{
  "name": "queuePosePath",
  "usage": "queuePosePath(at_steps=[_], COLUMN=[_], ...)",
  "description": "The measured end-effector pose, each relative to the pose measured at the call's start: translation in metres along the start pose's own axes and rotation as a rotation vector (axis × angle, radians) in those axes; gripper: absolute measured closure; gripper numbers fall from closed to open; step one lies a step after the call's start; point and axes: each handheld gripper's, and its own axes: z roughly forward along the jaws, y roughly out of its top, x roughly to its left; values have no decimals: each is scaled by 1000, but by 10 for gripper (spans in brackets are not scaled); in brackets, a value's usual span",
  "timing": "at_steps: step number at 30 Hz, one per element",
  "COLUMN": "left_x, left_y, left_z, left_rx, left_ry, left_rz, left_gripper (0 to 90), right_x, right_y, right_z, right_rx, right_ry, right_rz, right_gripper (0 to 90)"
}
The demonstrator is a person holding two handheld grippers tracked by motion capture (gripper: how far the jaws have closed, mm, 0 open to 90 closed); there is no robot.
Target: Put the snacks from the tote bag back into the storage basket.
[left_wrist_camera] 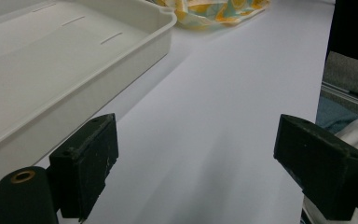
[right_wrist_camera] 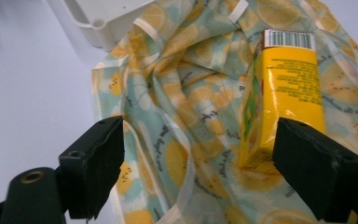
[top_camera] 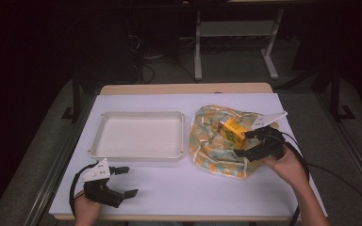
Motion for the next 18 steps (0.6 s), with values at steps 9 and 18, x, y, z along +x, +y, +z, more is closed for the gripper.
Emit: queuePosePath(at_steps=[9, 18], left_x=[0, 0], left_y=[0, 0], left_z=[-1, -1], left_rx=[3, 5], left_ry=[0, -1], left_rz=[-2, 0], left_gripper=[132, 132], right_x=[-12, -28], right_y=[10, 14], right_z=[6, 11], right_rx=[45, 58], right_ry=[-17, -75], right_rz=[-2, 39], right_gripper=[162, 162])
